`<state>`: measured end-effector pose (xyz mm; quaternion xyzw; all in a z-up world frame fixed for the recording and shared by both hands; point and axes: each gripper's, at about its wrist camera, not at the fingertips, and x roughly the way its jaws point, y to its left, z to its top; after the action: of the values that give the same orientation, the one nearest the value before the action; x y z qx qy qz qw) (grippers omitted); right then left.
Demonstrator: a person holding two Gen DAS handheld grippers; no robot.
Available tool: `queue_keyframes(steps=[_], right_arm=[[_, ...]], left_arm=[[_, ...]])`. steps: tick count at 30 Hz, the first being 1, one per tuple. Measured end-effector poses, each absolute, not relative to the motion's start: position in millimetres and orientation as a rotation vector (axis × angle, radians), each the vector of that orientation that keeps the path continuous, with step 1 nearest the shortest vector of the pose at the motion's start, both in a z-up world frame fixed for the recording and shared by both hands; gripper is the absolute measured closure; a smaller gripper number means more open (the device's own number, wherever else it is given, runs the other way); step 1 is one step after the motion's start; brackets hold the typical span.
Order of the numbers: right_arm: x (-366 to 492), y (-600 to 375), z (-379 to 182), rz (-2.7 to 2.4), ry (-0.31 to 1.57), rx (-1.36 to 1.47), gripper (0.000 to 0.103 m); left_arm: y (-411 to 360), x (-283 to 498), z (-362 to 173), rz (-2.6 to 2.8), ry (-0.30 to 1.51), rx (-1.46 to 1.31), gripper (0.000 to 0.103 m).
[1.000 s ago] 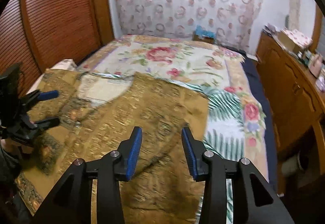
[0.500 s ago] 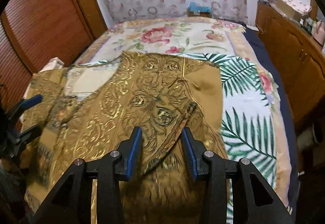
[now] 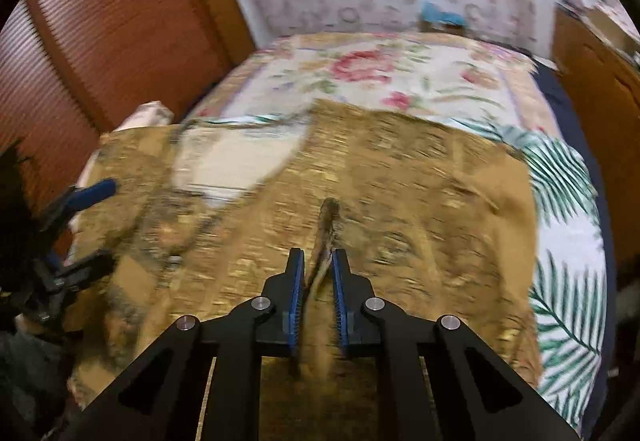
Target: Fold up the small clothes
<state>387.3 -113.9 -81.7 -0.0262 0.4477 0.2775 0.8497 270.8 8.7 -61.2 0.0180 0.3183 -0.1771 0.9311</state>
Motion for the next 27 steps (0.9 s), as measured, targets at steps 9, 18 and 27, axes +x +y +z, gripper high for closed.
queue_keyframes(steps=[9,18,27], right_arm=[[374.2,-142.8,-66.0,0.407,0.832,-0.15,0.044],[404.9,-180.0,-90.6,0.297,0.88,-0.214,0.038],[441.6,-172.6,-108.5,0.353,0.904,-0.225,0.038]], left_arm=[[13.9,272.6,-59.2,-0.341,0.647,0.029,0.001],[36.1,281.0,-48.2,-0.272,0.665,0.015,0.006],[114.5,279.7,-49.1,-0.096,0.752,0.014,0.028]])
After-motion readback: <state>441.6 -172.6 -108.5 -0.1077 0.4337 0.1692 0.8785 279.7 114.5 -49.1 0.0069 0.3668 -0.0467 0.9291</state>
